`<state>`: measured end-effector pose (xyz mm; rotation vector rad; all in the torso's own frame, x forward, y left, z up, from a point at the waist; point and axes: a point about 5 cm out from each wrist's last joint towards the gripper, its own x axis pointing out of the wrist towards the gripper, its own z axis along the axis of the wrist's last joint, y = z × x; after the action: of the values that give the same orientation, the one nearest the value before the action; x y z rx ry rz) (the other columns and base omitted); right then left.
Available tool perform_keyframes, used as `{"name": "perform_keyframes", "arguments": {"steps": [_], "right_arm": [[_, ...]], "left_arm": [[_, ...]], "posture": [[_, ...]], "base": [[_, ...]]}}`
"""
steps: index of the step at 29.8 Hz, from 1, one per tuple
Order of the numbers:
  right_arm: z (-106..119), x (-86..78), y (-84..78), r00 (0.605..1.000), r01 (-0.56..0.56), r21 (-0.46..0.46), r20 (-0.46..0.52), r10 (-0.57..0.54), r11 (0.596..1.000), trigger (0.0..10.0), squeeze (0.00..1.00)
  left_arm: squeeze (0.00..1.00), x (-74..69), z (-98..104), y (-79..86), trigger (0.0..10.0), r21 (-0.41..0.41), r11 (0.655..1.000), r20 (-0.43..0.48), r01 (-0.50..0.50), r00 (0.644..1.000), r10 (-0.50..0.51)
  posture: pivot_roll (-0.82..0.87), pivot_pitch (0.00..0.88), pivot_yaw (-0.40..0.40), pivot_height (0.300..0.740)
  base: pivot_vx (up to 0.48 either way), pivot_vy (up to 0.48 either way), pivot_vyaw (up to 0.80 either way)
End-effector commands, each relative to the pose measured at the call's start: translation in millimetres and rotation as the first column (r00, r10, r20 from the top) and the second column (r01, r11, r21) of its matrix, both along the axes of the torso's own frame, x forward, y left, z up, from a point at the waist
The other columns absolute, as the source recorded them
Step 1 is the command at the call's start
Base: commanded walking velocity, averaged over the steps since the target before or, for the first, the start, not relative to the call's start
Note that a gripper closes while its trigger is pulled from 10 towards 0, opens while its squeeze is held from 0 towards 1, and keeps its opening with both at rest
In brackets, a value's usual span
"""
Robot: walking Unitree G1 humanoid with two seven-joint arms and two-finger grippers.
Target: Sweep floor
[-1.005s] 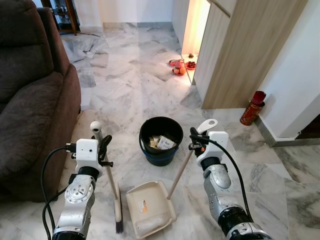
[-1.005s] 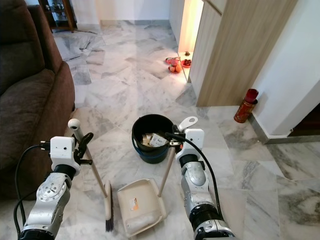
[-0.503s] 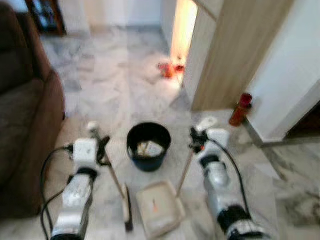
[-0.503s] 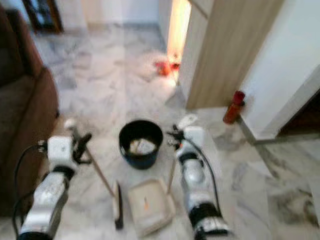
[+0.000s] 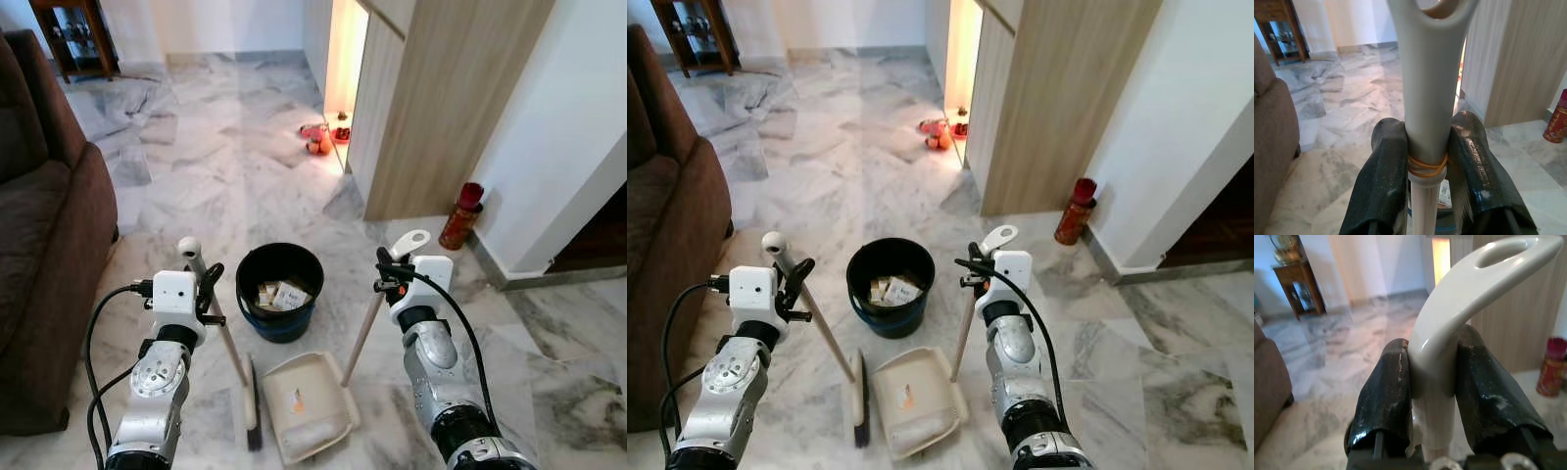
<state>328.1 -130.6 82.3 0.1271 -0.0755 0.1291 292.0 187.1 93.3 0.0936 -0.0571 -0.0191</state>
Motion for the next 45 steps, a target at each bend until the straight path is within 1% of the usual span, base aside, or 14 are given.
{"name": "perform_keyframes", "arguments": {"steps": [1, 4, 8, 12, 17, 23, 24, 25, 29, 32, 33, 36, 40, 45], "right_arm": [[15.8, 3.1, -1.2, 0.998, -0.004, 0.012, 0.070, 0.003, 1.000, 10.0, 0.00], [20.0, 2.2, -4.0, 0.996, -0.002, 0.010, 0.089, 0.001, 1.000, 10.0, 0.00], [27.4, 0.4, -11.1, 0.993, 0.014, 0.004, 0.117, -0.014, 1.000, 10.0, 0.00], [36.0, -2.4, -19.8, 0.990, 0.026, 0.018, 0.137, -0.028, 0.999, 10.0, 0.00], [44.8, -9.2, -22.6, 0.991, 0.005, -0.022, 0.137, -0.002, 1.000, 10.0, 0.00], [55.2, -13.6, -26.8, 0.991, 0.025, -0.023, 0.133, -0.022, 0.999, 10.0, 0.00], [63.3, -15.4, -27.4, 0.990, 0.028, -0.010, 0.142, -0.026, 1.000, 10.0, 0.00], [65.9, -16.0, -27.5, 0.989, 0.028, -0.006, 0.145, -0.027, 1.000, 10.0, 0.00], [92.7, -19.7, -28.1, 0.979, 0.030, 0.067, 0.198, -0.043, 0.997, 10.0, 0.00], [108.5, -20.2, -28.5, 0.971, 0.030, 0.088, 0.234, -0.050, 0.996, 10.0, 0.00], [118.3, -20.7, -28.4, 0.966, 0.029, 0.099, 0.252, -0.053, 0.995, 10.0, 0.00], [135.1, -22.4, -27.9, 0.957, 0.021, 0.100, 0.285, -0.049, 0.995, 10.0, 0.00], [149.9, -24.2, -27.2, 0.950, -0.002, 0.125, 0.310, -0.038, 0.992, 10.0, 0.00], [156.5, -25.7, -28.2, 0.947, -0.004, 0.118, 0.320, -0.034, 0.993, 10.0, 0.00]], "left_arm": [[0.00, 1.3, 8.8, 1.4, 10.0, 0.009, 1.000, 0.043, 0.001, 0.999, -0.002], [0.00, 1.2, 9.0, 1.6, 10.0, 0.009, 1.000, 0.045, 0.001, 0.999, -0.001], [0.00, 0.8, 9.1, 2.2, 10.0, 0.010, 1.000, 0.045, 0.001, 0.999, -0.001], [0.00, 0.5, 8.9, 2.6, 10.0, 0.013, 1.000, 0.044, 0.001, 0.999, -0.001], [0.00, 0.5, 8.2, 4.2, 10.0, 0.017, 1.000, 0.040, 0.001, 0.999, -0.001], [0.00, 0.8, 7.9, 3.9, 10.0, 0.018, 1.000, 0.039, 0.003, 0.999, -0.004], [0.00, 0.9, 7.8, 4.2, 10.0, 0.018, 1.000, 0.039, 0.003, 0.999, -0.004], [0.00, 0.9, 7.8, 4.2, 10.0, 0.019, 1.000, 0.039, 0.003, 0.999, -0.004], [0.00, 0.8, 7.6, 4.5, 10.0, 0.020, 1.000, 0.038, 0.002, 0.999, -0.003], [0.00, 0.8, 7.2, 4.3, 10.0, 0.020, 1.000, 0.036, 0.003, 0.999, -0.004], [0.00, 0.8, 6.9, 4.0, 10.0, 0.020, 1.000, 0.035, 0.004, 0.999, -0.005], [0.00, 0.7, 6.8, 3.8, 10.0, 0.020, 1.000, 0.035, 0.006, 0.999, -0.006], [0.00, 0.9, 6.4, 3.7, 10.0, 0.019, 1.000, 0.035, 0.004, 0.999, -0.005], [0.00, 0.7, 6.2, 3.2, 10.0, 0.018, 1.000, 0.033, 0.005, 0.999, -0.005]], "posture": [[0.07, 0.036, -0.034, 0.740], [0.07, 0.036, -0.034, 0.740], [0.07, 0.037, -0.032, 0.740], [0.07, 0.036, -0.031, 0.740], [0.06, 0.037, -0.027, 0.740], [0.06, 0.037, -0.026, 0.740], [0.06, 0.036, -0.025, 0.740], [0.06, 0.036, -0.025, 0.740], [0.06, 0.036, -0.025, 0.740], [0.06, 0.036, -0.023, 0.740], [0.06, 0.036, -0.023, 0.740], [0.06, 0.036, -0.023, 0.740], [0.06, 0.035, -0.026, 0.740], [0.06, 0.038, -0.026, 0.740]], "base": [[0.000, 0.000, 0.00], [0.000, 0.000, 0.00], [0.000, 0.000, 0.00], [0.000, 0.000, 0.00], [0.000, 0.000, 0.00], [0.000, 0.000, 0.00], [0.000, 0.000, 0.00], [0.000, 0.000, 0.00], [0.000, 0.000, 0.00], [0.000, 0.000, 0.00], [0.000, 0.000, 0.00], [0.000, 0.000, 0.00], [0.000, 0.000, 0.00], [0.000, 0.000, 0.00]]}}
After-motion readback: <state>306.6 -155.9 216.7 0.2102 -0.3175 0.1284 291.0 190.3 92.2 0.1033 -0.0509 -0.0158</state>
